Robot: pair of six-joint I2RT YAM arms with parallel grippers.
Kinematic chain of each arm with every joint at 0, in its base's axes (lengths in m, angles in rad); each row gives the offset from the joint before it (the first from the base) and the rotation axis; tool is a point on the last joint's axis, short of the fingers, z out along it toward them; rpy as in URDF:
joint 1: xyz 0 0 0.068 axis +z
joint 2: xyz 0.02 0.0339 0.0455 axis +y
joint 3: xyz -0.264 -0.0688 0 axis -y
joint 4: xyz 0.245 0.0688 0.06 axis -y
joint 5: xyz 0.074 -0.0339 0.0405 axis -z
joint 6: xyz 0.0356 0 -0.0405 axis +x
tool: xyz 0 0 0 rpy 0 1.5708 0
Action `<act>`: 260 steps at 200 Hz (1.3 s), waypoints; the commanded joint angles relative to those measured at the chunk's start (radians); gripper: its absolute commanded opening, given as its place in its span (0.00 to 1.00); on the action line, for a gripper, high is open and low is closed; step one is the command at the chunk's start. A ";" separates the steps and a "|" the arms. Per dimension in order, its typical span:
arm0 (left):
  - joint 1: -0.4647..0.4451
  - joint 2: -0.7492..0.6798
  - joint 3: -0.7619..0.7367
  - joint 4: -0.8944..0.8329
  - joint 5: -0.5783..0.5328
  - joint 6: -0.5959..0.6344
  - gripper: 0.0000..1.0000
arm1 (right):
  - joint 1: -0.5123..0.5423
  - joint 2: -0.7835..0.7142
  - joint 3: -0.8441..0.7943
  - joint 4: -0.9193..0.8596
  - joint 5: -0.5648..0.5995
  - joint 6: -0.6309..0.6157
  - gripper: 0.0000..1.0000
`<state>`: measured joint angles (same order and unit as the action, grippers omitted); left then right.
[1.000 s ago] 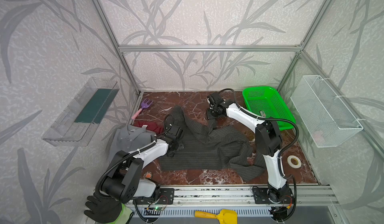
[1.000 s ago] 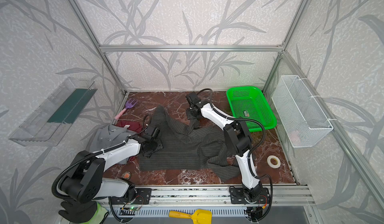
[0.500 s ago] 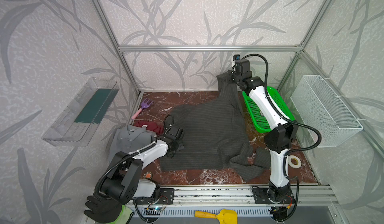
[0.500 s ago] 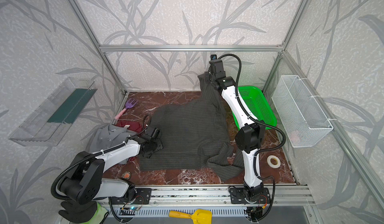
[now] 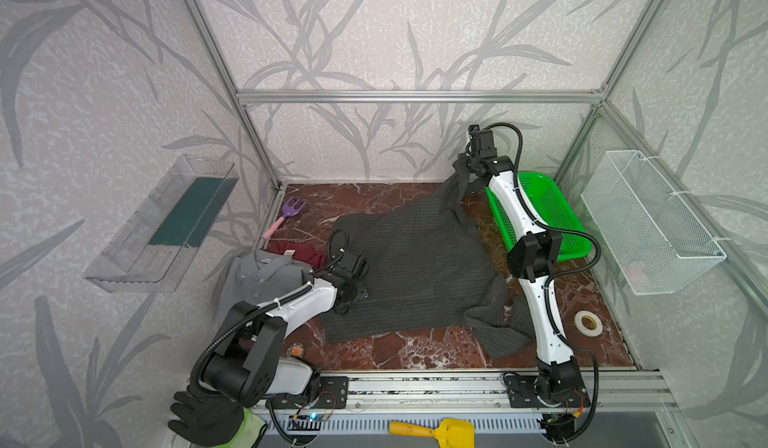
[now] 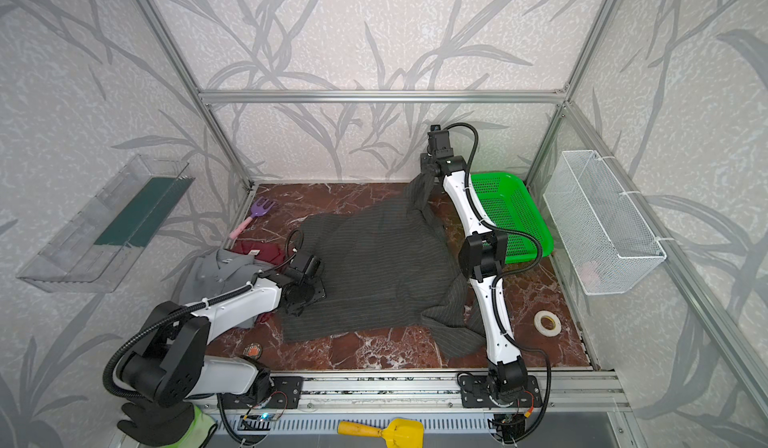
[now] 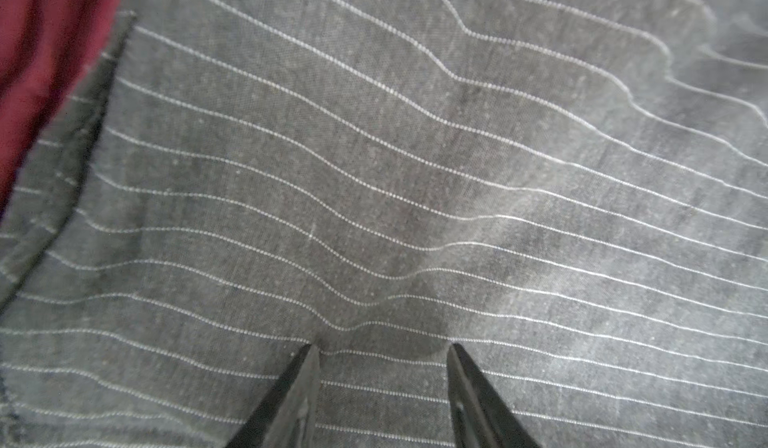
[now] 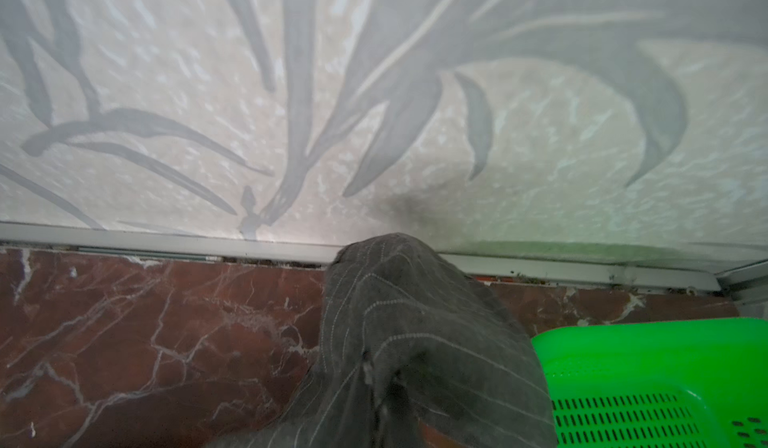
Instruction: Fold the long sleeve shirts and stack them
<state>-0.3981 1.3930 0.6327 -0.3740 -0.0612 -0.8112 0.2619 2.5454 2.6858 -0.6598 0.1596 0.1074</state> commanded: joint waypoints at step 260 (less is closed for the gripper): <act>0.239 0.963 1.458 -0.588 -0.366 0.222 0.74 | 0.003 -0.490 -0.691 0.304 -0.194 0.017 0.00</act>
<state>-0.1730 2.2841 1.9633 -0.8436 -0.3786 -0.6109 0.2672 2.1136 2.0140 -0.4034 -0.0067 0.1474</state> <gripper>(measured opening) 0.739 0.050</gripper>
